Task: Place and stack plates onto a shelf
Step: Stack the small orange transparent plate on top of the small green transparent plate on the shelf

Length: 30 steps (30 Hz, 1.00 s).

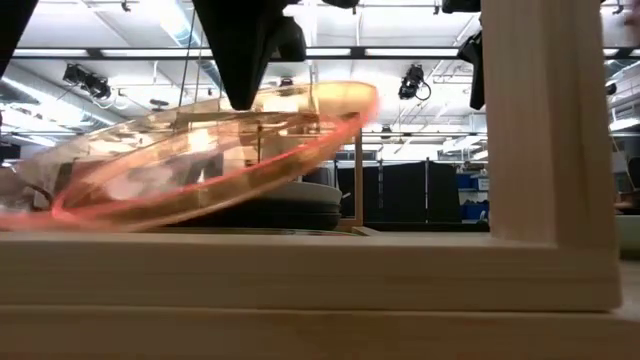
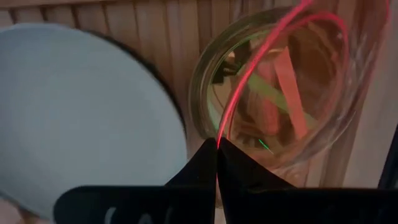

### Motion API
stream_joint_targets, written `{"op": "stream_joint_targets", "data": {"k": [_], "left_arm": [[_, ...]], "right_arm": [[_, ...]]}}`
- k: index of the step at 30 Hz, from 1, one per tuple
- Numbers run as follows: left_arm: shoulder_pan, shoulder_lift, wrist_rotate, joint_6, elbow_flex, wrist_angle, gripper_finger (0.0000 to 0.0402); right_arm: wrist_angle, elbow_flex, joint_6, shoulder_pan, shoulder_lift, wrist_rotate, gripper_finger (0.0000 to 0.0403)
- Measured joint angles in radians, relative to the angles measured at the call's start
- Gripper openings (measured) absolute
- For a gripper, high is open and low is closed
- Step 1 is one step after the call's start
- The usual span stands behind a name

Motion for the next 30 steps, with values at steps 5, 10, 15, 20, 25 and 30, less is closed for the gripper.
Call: {"op": "stream_joint_targets", "data": {"k": [5,10,15,20,25,30], "left_arm": [[-0.001,0.017,0.003,0.001,0.001,0.022,0.0009],[-0.007,0.035,0.004,0.002,0.0,0.026,0.0009],[-0.008,0.039,0.003,0.0,0.0,0.022,0.0009],[-0.011,0.04,0.001,-0.024,0.0,0.02,0.001],[-0.011,0.04,0.001,-0.027,0.0,0.02,0.0027],[-0.012,0.04,0.001,-0.026,0.0,0.02,0.0059]], "right_arm": [[0.011,0.0,-0.001,0.0,0.0,0.0,0.0195],[0.013,0.0,-0.002,0.0,0.001,0.0,0.0195],[0.017,0.001,-0.003,0.0,0.001,0.0,0.0195],[0.017,0.001,-0.003,0.0,0.001,0.0,0.0195],[0.017,0.001,-0.003,0.0,0.001,0.0,0.0195],[0.017,0.001,-0.003,0.0,0.001,0.0,0.0195]]}}
